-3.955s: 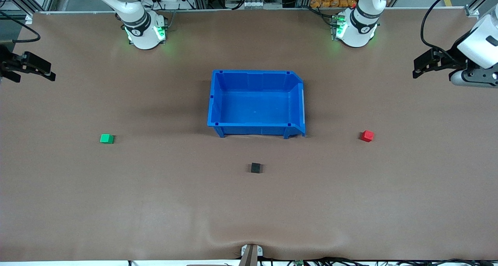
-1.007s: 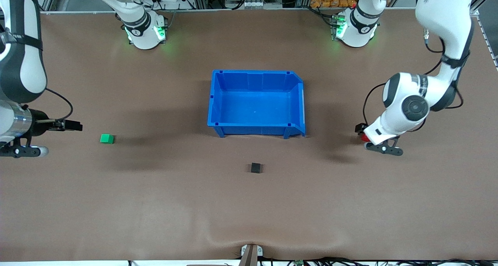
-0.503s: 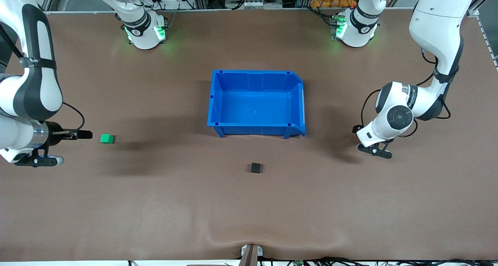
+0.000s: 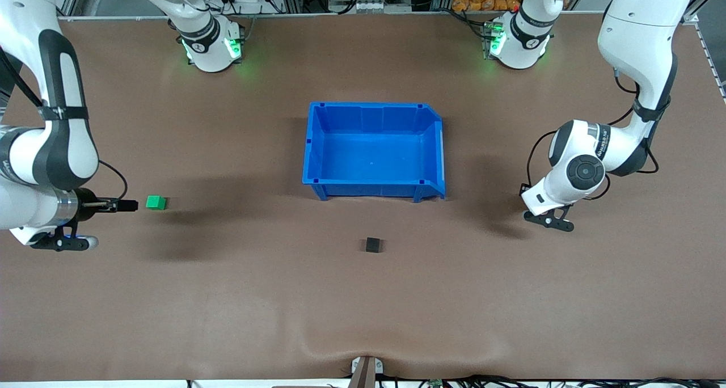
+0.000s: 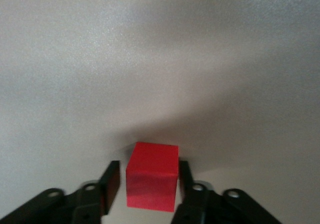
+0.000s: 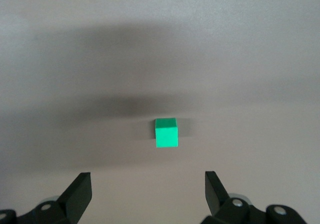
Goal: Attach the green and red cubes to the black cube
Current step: 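Close the left gripper on the red cube while the right gripper grasps the green cube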
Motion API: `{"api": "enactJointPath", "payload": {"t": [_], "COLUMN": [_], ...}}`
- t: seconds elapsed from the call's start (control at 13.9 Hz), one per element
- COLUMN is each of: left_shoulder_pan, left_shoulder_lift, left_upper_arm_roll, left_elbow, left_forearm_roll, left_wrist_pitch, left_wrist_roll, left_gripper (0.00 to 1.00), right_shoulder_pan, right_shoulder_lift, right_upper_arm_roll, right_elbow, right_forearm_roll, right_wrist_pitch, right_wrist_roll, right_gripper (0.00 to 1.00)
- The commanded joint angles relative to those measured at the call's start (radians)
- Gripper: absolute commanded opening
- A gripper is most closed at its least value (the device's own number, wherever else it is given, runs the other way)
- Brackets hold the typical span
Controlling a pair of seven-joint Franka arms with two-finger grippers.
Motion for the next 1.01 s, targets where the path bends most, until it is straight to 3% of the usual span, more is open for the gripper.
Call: {"api": "enactJointPath", "payload": {"t": [0.0, 0.43, 0.72, 0.93], "left_shoulder_pan": [0.009, -0.002, -0.008, -0.011], "left_shoulder_lift": [0.004, -0.008, -0.006, 0.007], "left_upper_arm_roll": [-0.008, -0.008, -0.035, -0.054], "left_elbow": [0.01, 0.078, 0.216, 0.34], "left_forearm_roll": [-0.036, -0.153, -0.159, -0.229], "left_wrist_pitch": [-0.009, -0.059, -0.234, -0.344], "left_wrist_roll": [-0.008, -0.153, -0.342, -0.462], "left_gripper": [0.0, 0.0, 0.0, 0.0], "right_shoulder_pan": [-0.011, -0.017, -0.018, -0.018], "right_shoulder_lift": [0.007, 0.022, 0.047, 0.055], "right_upper_arm_roll": [0.01, 0.01, 0.01, 0.01], "right_elbow": [-0.022, -0.156, -0.222, -0.236], "right_forearm_roll": [0.012, 0.014, 0.014, 0.014], "right_wrist_pitch": [0.034, 0.203, 0.321, 0.326], "right_wrist_roll": [-0.009, -0.009, -0.008, -0.008], "right_gripper": [1.0, 1.0, 1.0, 1.0]}}
